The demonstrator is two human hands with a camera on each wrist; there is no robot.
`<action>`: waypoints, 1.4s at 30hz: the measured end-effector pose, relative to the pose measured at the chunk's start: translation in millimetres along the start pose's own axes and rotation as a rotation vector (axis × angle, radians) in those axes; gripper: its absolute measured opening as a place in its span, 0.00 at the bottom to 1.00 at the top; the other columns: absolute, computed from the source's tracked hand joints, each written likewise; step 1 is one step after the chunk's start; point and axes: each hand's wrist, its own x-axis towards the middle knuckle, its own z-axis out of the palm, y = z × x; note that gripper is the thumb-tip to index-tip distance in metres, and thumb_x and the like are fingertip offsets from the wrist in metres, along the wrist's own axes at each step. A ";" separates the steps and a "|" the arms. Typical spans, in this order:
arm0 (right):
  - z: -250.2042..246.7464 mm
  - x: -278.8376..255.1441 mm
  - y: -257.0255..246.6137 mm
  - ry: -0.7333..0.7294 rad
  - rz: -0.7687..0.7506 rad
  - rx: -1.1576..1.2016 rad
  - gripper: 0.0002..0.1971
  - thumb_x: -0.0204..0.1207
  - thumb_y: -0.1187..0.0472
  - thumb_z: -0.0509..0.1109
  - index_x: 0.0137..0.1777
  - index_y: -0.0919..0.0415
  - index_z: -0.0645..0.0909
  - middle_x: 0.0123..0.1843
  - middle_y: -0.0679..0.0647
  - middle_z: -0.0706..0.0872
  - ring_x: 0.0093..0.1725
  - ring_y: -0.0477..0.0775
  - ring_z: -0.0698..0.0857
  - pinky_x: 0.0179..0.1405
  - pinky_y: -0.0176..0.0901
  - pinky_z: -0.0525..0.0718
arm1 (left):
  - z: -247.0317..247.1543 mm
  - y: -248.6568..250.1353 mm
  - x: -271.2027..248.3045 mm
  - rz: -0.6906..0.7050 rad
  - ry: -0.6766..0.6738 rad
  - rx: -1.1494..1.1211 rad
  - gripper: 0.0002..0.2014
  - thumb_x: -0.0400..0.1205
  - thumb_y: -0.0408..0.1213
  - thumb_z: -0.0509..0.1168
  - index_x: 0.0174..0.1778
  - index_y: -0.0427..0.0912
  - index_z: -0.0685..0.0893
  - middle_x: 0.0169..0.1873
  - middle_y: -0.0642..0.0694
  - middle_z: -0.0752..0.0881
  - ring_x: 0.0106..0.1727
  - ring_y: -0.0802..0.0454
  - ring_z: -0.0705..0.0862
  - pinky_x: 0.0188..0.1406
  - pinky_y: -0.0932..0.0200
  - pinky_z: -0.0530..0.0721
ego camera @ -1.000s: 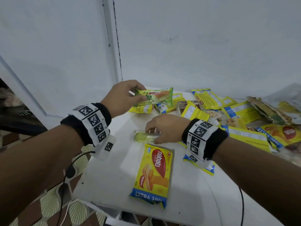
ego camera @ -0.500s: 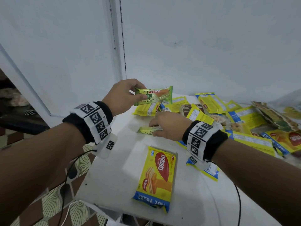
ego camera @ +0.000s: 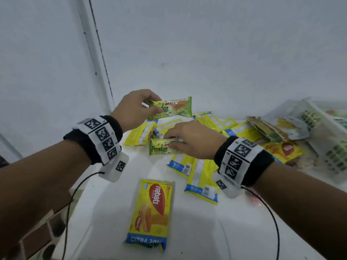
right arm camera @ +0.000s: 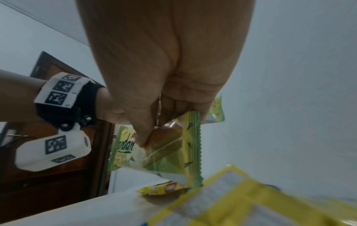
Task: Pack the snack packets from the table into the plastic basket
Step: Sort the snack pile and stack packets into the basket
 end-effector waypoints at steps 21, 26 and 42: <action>-73.3 -312.8 203.9 0.325 0.431 0.025 0.16 0.89 0.56 0.64 0.74 0.54 0.83 0.70 0.52 0.87 0.68 0.55 0.82 0.68 0.50 0.78 | 281.9 208.3 56.9 0.225 -0.221 0.035 0.07 0.84 0.41 0.72 0.58 0.50 0.87 0.50 0.48 0.87 0.48 0.45 0.90 0.37 0.67 0.78; -84.7 -352.9 246.2 0.360 0.434 0.064 0.17 0.90 0.58 0.62 0.75 0.55 0.82 0.63 0.54 0.87 0.60 0.54 0.83 0.55 0.43 0.75 | 327.1 242.2 67.0 0.239 -0.174 0.033 0.07 0.85 0.42 0.71 0.57 0.49 0.87 0.51 0.47 0.86 0.46 0.44 0.89 0.40 0.56 0.86; -111.3 -351.6 312.0 0.434 0.551 0.250 0.13 0.88 0.56 0.67 0.69 0.54 0.85 0.60 0.51 0.89 0.57 0.52 0.87 0.61 0.49 0.85 | 381.5 259.6 131.1 0.238 -0.217 -0.018 0.07 0.83 0.41 0.73 0.56 0.46 0.88 0.49 0.48 0.89 0.48 0.48 0.90 0.50 0.52 0.89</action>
